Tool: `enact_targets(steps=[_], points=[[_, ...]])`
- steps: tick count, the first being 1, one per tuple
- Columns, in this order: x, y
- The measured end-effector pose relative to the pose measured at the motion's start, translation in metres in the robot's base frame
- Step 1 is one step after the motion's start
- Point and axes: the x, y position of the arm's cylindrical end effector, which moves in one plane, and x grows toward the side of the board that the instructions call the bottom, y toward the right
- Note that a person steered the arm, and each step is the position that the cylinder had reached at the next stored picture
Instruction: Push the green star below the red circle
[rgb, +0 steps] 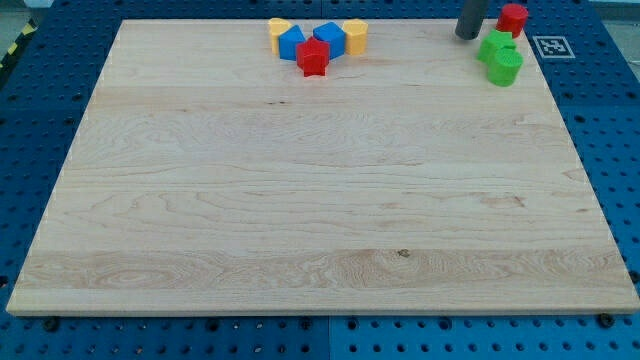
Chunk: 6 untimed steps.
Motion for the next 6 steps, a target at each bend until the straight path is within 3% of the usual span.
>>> enact_targets(steps=[6], points=[[0.022, 0.053]])
